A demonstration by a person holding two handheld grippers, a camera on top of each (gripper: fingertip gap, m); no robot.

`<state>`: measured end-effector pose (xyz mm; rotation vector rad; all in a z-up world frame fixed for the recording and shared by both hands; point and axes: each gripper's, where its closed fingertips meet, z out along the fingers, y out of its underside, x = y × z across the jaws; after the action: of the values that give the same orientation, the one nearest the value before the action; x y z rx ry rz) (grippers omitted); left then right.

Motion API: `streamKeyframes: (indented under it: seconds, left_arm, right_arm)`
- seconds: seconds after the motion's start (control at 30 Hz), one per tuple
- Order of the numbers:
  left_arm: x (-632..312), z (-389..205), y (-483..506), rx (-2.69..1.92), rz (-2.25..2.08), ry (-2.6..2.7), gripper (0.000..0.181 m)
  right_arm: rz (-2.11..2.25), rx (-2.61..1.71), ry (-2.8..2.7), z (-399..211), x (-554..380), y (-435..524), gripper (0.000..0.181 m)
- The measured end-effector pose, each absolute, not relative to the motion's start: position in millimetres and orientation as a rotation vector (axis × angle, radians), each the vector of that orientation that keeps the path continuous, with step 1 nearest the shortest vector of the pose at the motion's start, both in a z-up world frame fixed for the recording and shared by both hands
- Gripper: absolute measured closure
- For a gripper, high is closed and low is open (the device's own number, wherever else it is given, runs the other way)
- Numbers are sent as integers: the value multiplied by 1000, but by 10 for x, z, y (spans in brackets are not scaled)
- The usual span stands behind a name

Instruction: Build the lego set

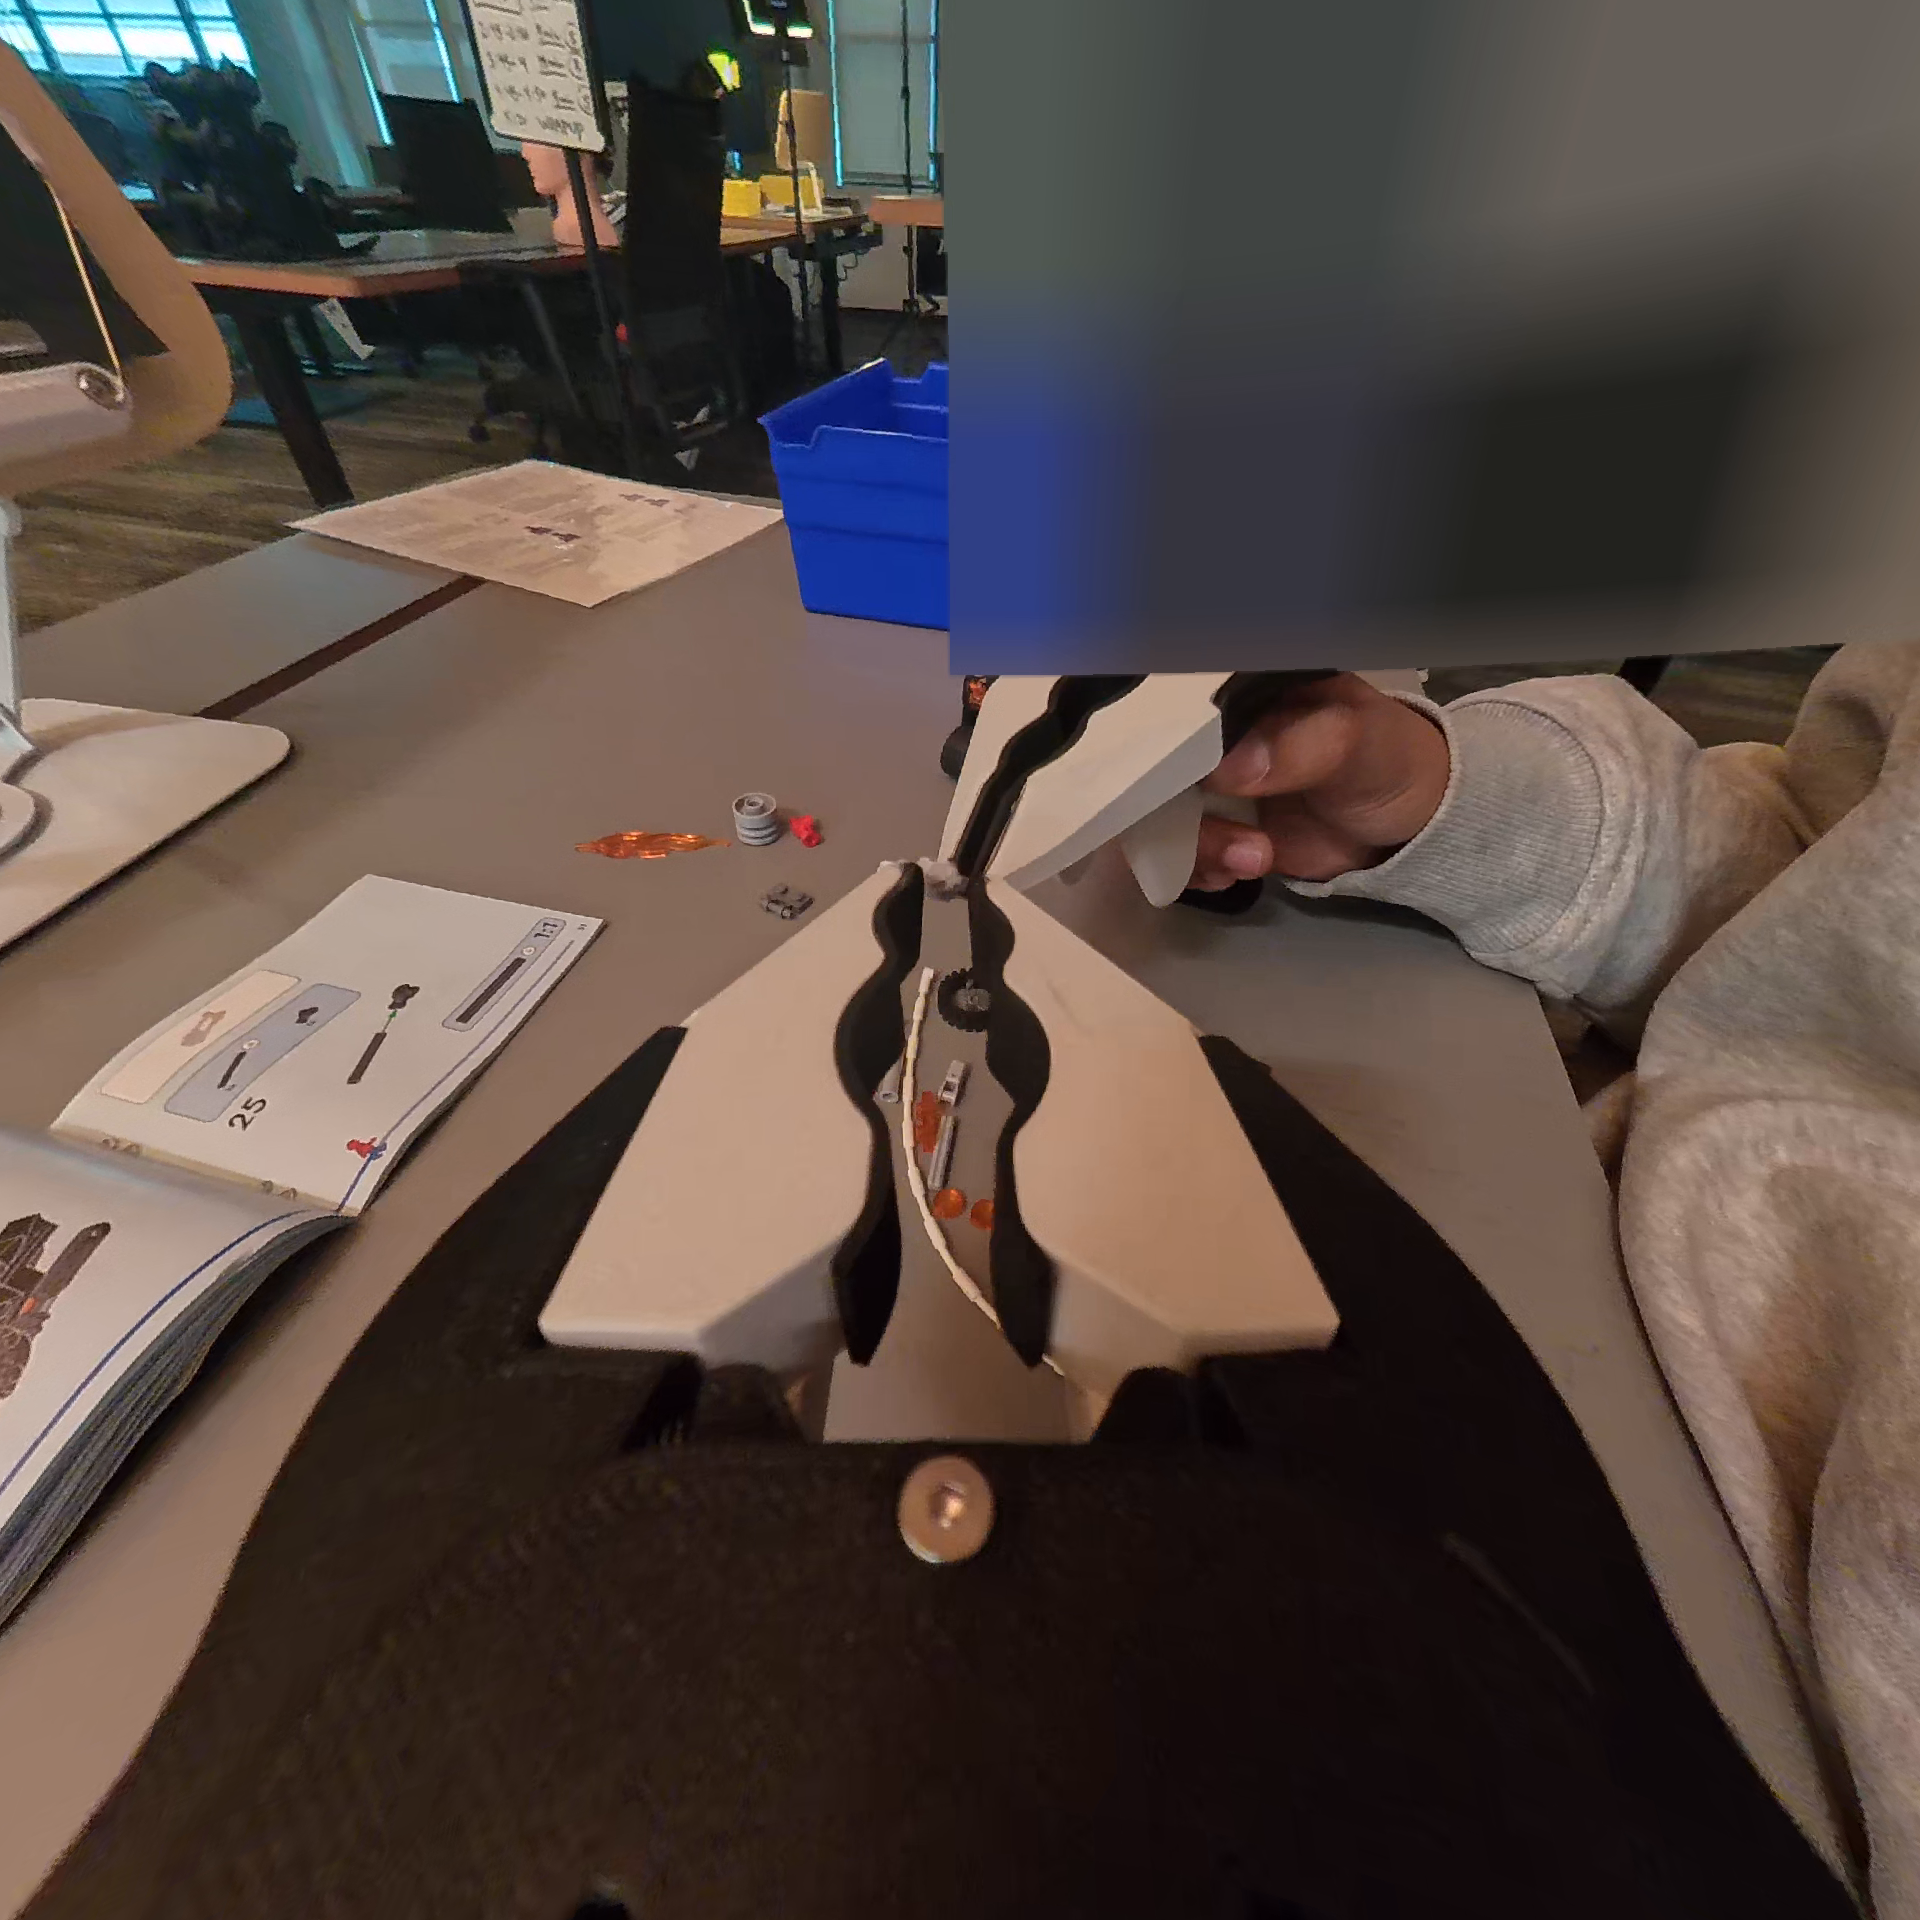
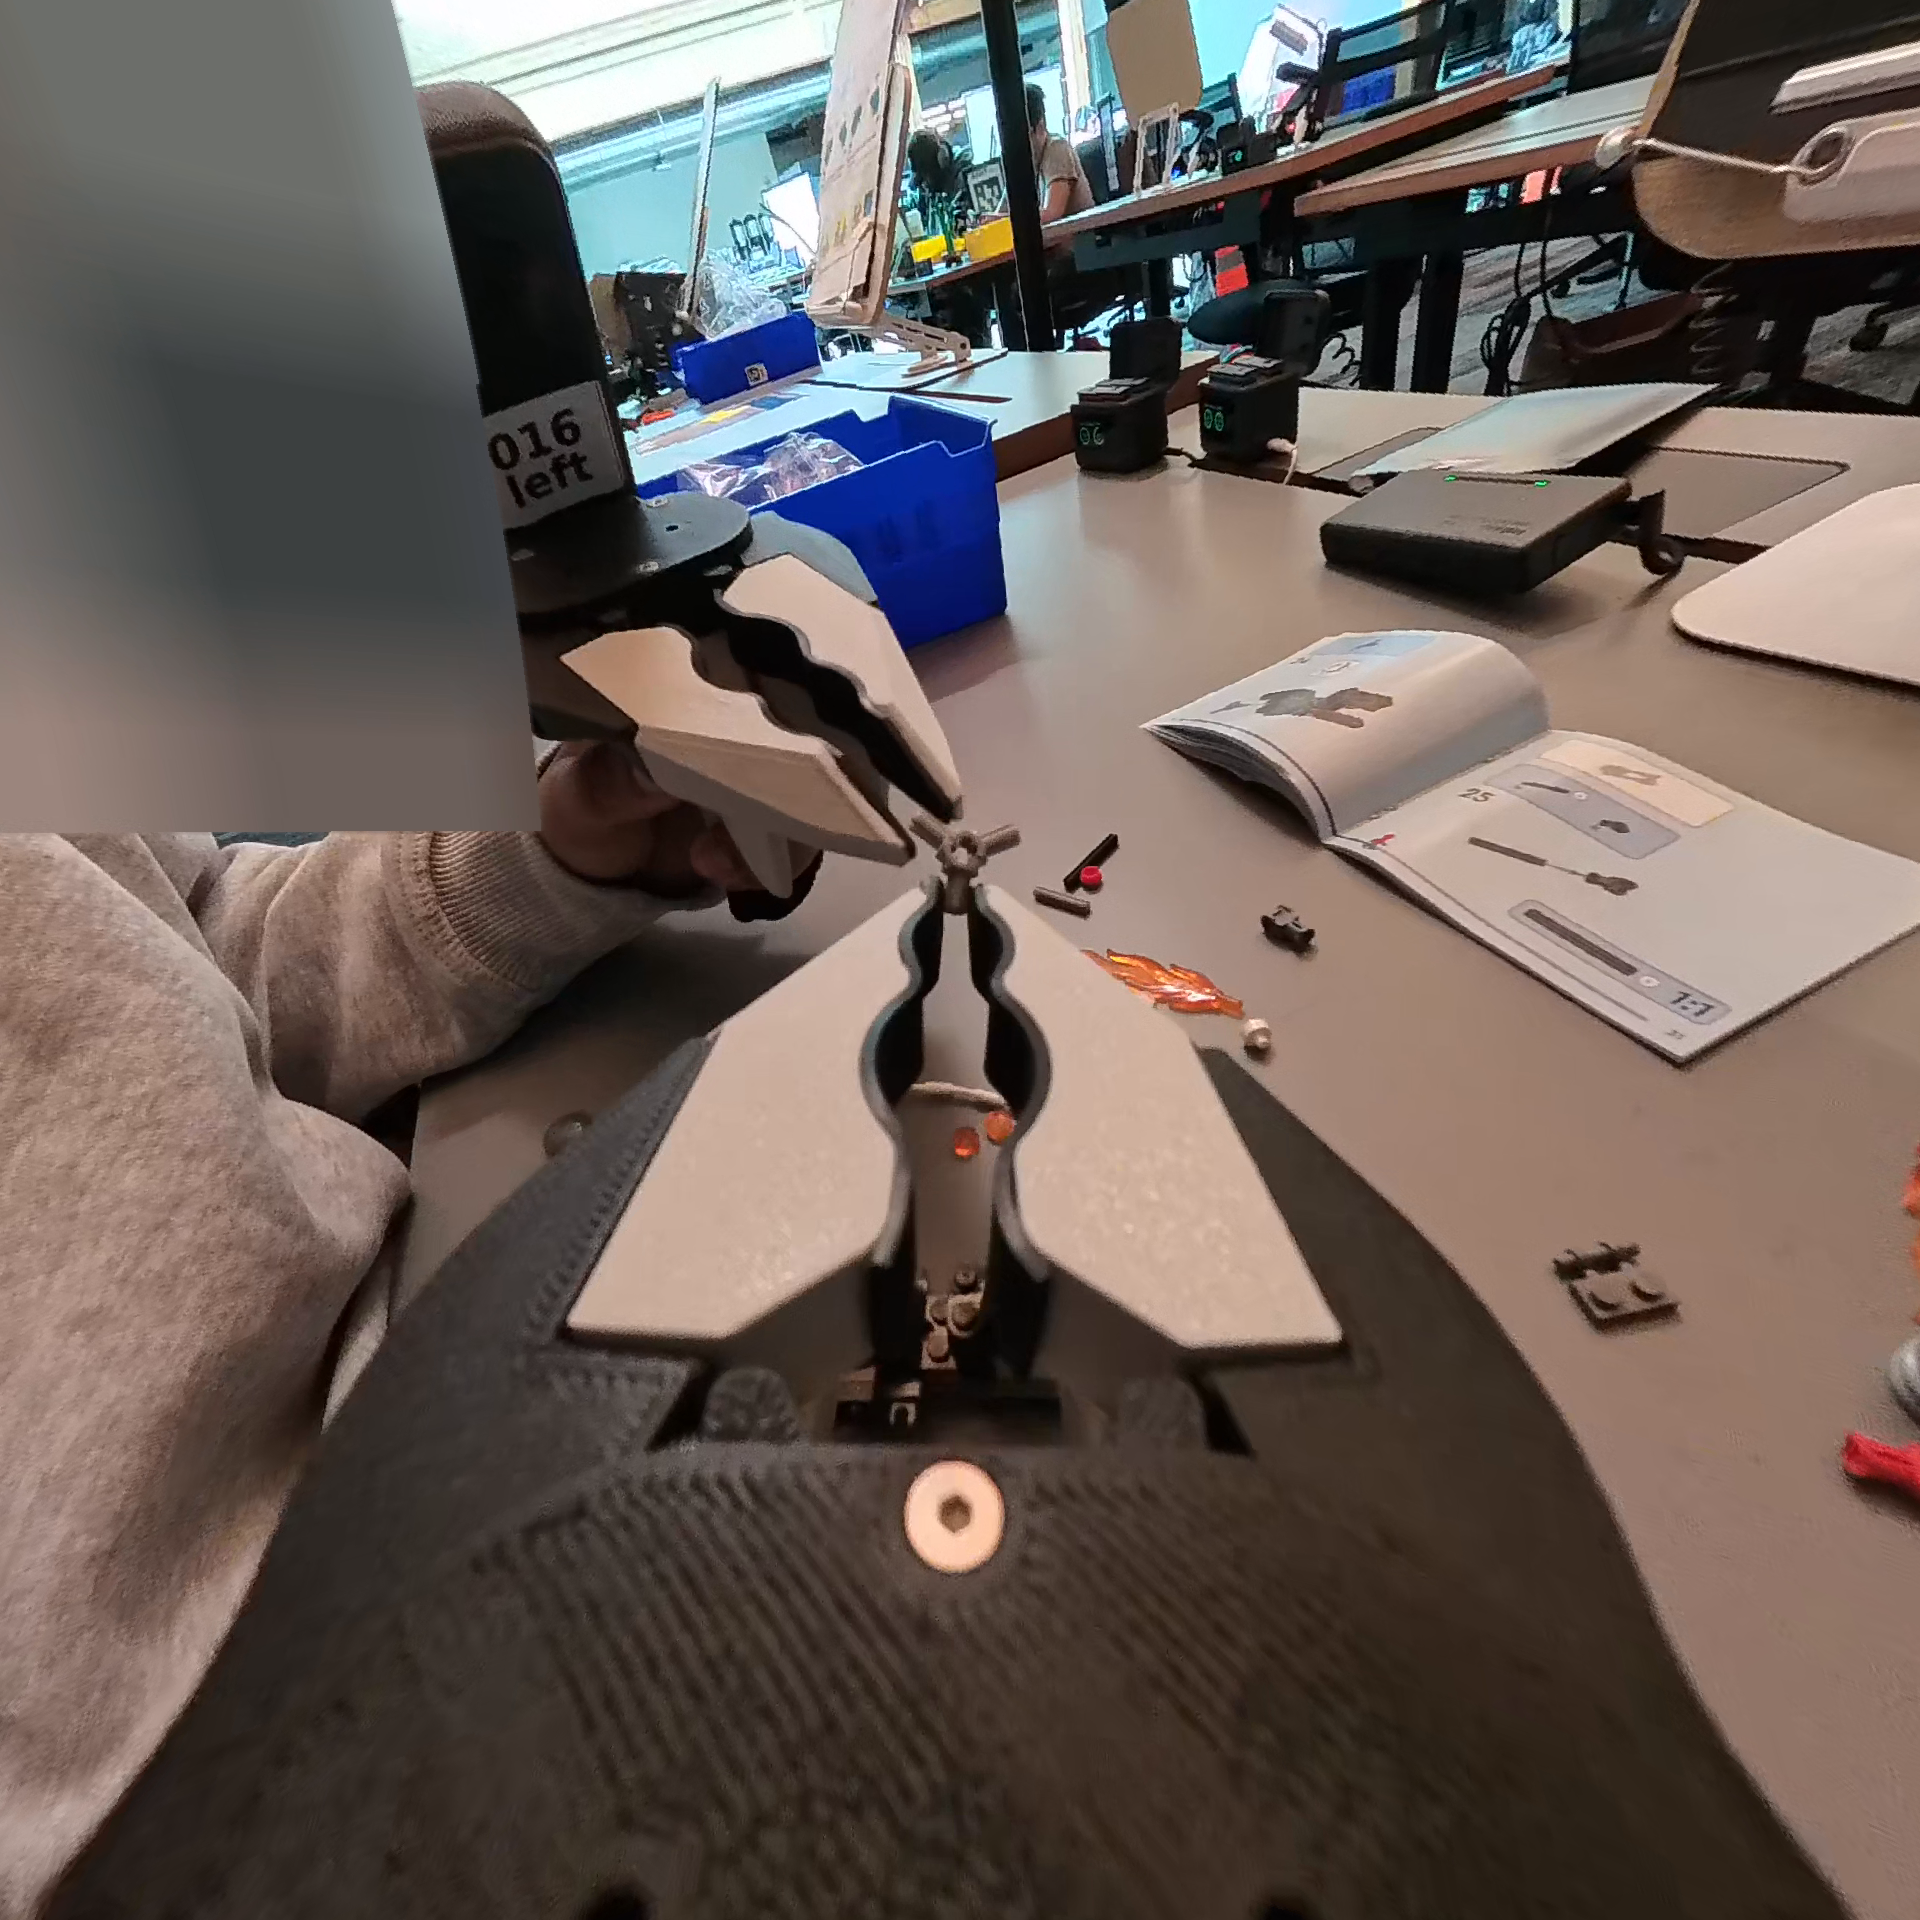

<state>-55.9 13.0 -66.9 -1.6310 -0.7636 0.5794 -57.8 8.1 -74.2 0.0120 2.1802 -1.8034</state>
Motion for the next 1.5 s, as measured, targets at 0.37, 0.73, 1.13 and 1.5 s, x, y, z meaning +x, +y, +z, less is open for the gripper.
streamKeyframes:
  seconds: [0.37,0.73,1.13,1.5]
  left_arm:
    - [-556,-643,74,-1568,470,-817,178]
    - [-398,-405,89,-1183,-177,-808,179]
    - [-358,-436,155,-1144,-329,-810,179]
    - [-456,-476,100,-1161,-210,-854,152]
  right_arm:
    - [-1856,-44,2144,-665,-524,84,174]
    - [-2133,-295,2259,-483,-462,115,165]
    - [-2355,-669,2490,-468,-333,100,176]
    - [-2300,-296,2382,-391,-575,168,176]
